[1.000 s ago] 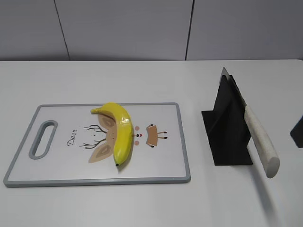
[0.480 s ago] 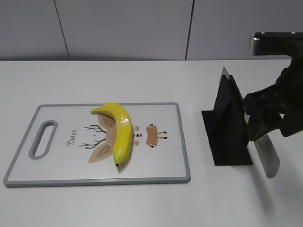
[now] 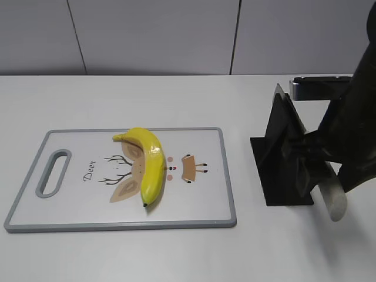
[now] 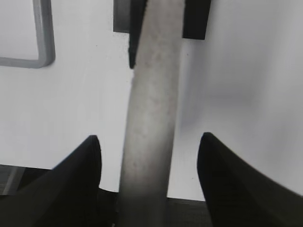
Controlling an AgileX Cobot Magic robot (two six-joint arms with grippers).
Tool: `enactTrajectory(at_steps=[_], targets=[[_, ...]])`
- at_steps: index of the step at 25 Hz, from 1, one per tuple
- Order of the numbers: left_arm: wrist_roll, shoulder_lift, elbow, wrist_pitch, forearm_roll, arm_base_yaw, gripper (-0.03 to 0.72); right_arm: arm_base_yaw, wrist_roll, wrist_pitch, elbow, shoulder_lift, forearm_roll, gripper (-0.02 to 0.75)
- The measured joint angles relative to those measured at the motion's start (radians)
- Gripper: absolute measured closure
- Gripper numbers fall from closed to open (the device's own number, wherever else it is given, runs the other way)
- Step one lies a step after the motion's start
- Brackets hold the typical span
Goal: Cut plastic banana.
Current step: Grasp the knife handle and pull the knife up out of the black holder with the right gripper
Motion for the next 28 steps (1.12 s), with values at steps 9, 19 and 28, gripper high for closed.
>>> enactTrajectory(at_steps=[9,19,28], targets=[[0.0,0.0,0.0,0.0,0.0,0.0,0.172,0.0,0.025,0.016,0.0,0.023,0.028,0.576],[0.0,0.0,0.0,0.0,0.0,0.0,0.172,0.0,0.037,0.003,0.0,0.021,0.032,0.577],[0.0,0.0,0.0,0.0,0.0,0.0,0.172,0.0,0.053,-0.011,0.0,-0.071,0.03,0.577]])
